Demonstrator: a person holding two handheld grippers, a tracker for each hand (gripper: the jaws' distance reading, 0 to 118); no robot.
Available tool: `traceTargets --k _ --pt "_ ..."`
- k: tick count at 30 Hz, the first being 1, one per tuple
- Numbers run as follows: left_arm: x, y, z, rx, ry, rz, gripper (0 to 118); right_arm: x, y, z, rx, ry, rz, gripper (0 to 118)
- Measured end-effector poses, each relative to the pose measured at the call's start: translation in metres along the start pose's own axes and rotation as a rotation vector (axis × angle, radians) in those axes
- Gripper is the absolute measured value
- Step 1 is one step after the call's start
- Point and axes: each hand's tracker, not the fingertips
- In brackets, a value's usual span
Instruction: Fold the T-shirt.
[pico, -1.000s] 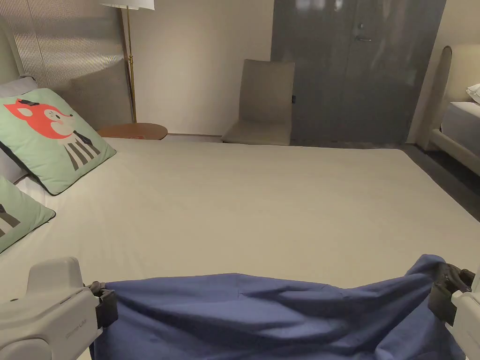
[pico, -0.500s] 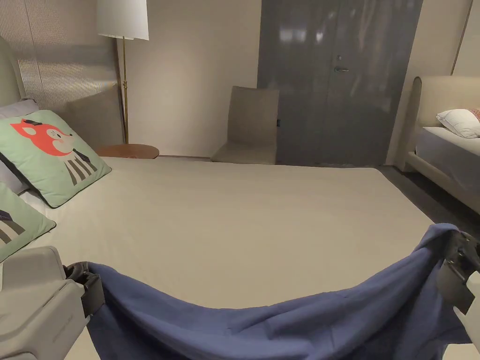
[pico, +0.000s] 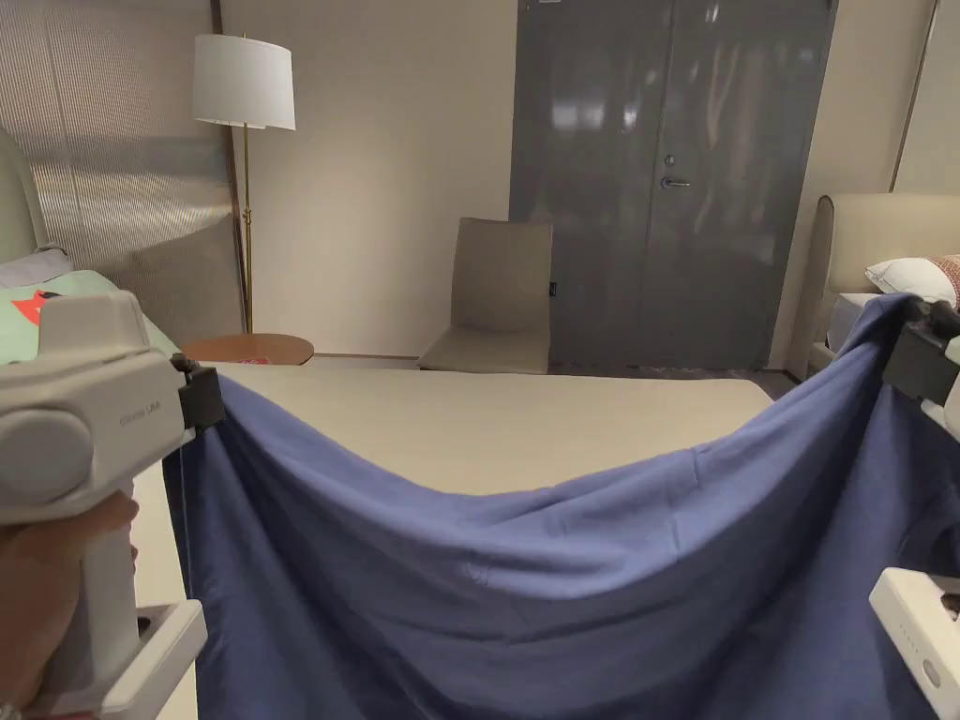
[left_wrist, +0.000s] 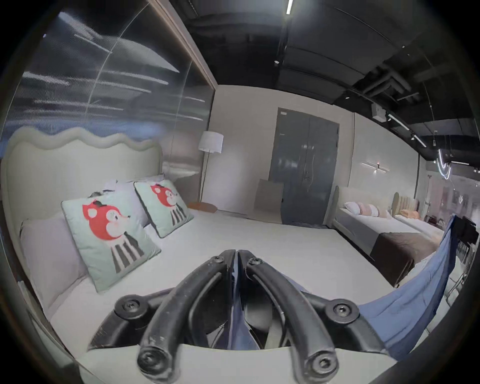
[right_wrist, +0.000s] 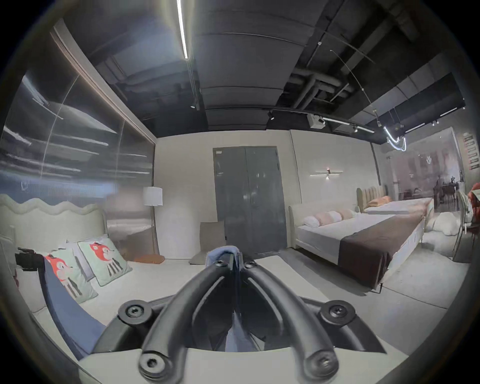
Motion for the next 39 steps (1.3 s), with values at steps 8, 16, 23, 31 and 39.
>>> traceTargets --k 8,16,23,31,39 --pt "0.012 0.071 -0.072 0.046 0.004 -0.018 2 0.001 0.051 -0.083 0.032 -0.026 -0.019 3" --pt "0.024 0.122 -0.148 0.114 0.034 -0.012 2 -0.008 0.088 -0.176 0.087 -0.044 0.004 3" --pt "0.033 0.146 -0.205 0.154 0.054 0.006 2 -0.018 0.100 -0.236 0.120 -0.069 0.000 3" --pt "0.036 0.145 -0.240 0.167 0.077 0.035 2 -0.023 0.084 -0.271 0.122 -0.081 0.031 3" --pt "0.028 0.117 -0.248 0.110 0.080 0.041 2 -0.016 0.046 -0.276 0.042 -0.078 0.030 3"
